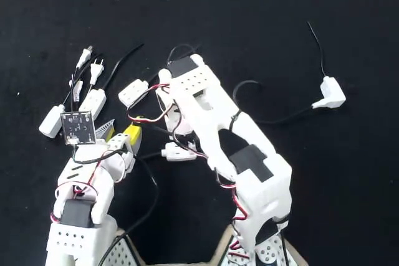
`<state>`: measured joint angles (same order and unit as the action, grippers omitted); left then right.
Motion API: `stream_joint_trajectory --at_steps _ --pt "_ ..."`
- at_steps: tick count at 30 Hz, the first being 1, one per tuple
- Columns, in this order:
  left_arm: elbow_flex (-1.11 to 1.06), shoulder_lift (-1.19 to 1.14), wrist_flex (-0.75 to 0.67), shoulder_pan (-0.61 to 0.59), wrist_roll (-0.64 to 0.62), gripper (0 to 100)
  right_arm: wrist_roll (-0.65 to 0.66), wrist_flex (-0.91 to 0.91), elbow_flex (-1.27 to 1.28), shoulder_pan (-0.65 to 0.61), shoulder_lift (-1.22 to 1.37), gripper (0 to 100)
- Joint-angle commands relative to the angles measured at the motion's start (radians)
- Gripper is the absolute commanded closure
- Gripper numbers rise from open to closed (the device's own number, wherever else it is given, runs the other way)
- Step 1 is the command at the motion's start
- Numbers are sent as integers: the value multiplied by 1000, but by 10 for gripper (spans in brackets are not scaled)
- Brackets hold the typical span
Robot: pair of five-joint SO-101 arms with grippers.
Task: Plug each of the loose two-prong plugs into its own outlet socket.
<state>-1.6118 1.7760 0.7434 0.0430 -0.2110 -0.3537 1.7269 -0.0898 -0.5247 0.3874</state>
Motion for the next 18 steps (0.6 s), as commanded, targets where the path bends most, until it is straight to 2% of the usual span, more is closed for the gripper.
stream_joint_trajectory --at_steps 1,18 --pt "19 8 -23 10 -8 798 12 32 -45 -14 -4 988" --pt "19 8 -23 8 -8 798 5 32 -56 -17 2 988"
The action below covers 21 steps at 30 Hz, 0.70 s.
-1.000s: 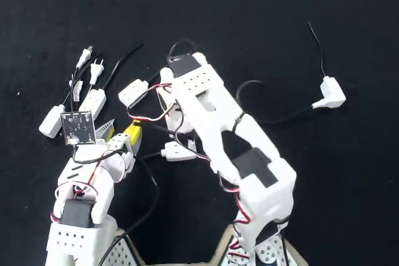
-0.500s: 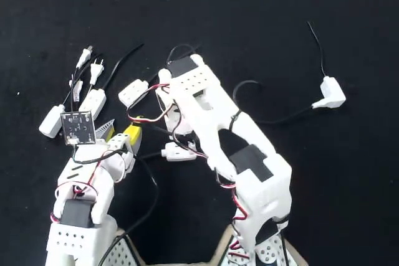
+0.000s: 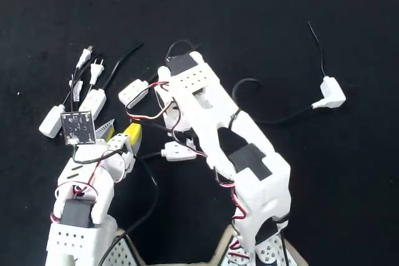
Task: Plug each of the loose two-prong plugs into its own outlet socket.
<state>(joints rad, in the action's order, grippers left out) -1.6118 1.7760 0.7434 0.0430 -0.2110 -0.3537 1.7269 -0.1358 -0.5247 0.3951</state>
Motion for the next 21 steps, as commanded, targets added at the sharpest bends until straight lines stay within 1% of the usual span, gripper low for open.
stream_joint_trajectory --at_steps 1,11,16,21 --pt "19 8 -23 8 -8 798 5 32 1 -17 -5 988" --pt "19 9 -23 8 -8 798 2 32 21 -14 -5 988" --pt "19 9 -23 8 -8 798 -87 23 22 -12 -5 987" --pt "19 9 -23 7 -8 798 -101 17 22 -12 -5 987"
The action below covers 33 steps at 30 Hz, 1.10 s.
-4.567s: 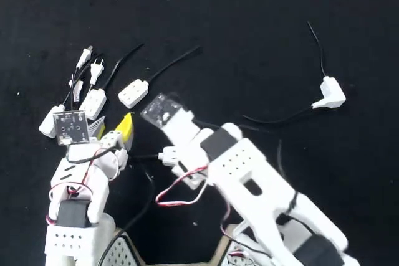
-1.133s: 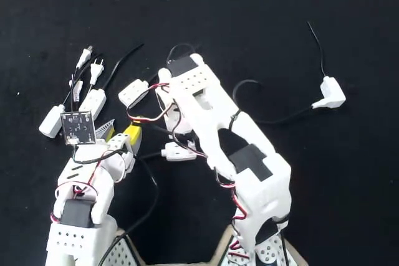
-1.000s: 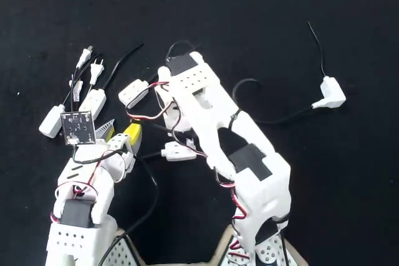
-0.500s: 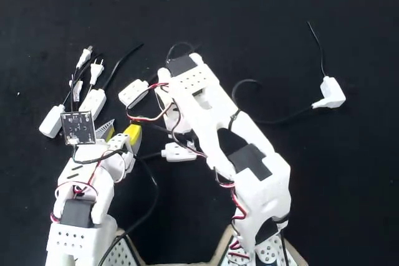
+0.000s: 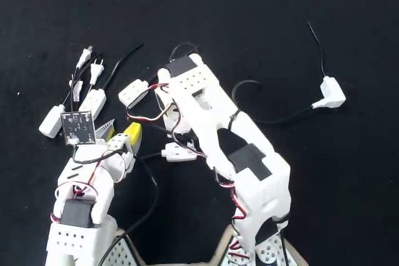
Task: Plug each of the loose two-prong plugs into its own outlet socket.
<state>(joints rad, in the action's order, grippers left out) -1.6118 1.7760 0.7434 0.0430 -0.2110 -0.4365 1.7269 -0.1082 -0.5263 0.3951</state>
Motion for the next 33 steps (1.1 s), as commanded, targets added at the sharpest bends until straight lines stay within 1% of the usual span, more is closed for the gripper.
stream_joint_trajectory --at_steps 1,6,12,16,19,24,26,28,30,33 --pt "19 9 -23 7 -8 798 -18 17 -2 -11 -5 987" --pt "21 9 -23 2 -8 798 -17 17 -1 -12 24 987" --pt "21 9 -23 2 -8 798 -12 6 -33 -18 150 988" --pt "21 9 -23 2 -8 798 -5 18 -79 -15 151 988" --pt "21 9 -23 2 -8 798 49 -2 -102 -18 119 988" --pt "21 9 -23 1 -8 798 64 -32 -97 -18 47 988" --pt "22 9 -23 -8 -8 798 118 -37 -96 -18 41 987" --pt "35 9 -23 -48 -14 798 187 -37 -97 -32 41 985" --pt "48 9 -21 -104 -17 798 206 -32 -96 -41 41 945" --pt "62 9 -23 -186 -17 798 186 -37 -81 -37 27 842"
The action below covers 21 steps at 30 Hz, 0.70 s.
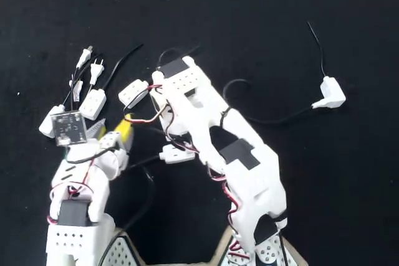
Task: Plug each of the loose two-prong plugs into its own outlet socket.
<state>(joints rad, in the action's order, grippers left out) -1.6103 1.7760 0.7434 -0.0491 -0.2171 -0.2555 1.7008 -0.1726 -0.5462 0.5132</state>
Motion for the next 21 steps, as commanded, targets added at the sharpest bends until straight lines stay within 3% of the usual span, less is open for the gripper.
stream_joint_trajectory --at_steps 1,5,8,15,21 --pt "68 9 -23 -122 -11 798 12 -14 -13 -18 -97 825" --pt "84 9 -68 -243 -71 798 130 -28 -15 -40 -143 822" --pt "77 9 -107 -309 -95 798 341 -23 -15 -71 -211 822" --pt "76 9 -107 -315 -95 798 895 -3 -7 -84 -328 822" --pt "76 8 -107 -315 -95 798 1103 29 24 -97 -348 822"
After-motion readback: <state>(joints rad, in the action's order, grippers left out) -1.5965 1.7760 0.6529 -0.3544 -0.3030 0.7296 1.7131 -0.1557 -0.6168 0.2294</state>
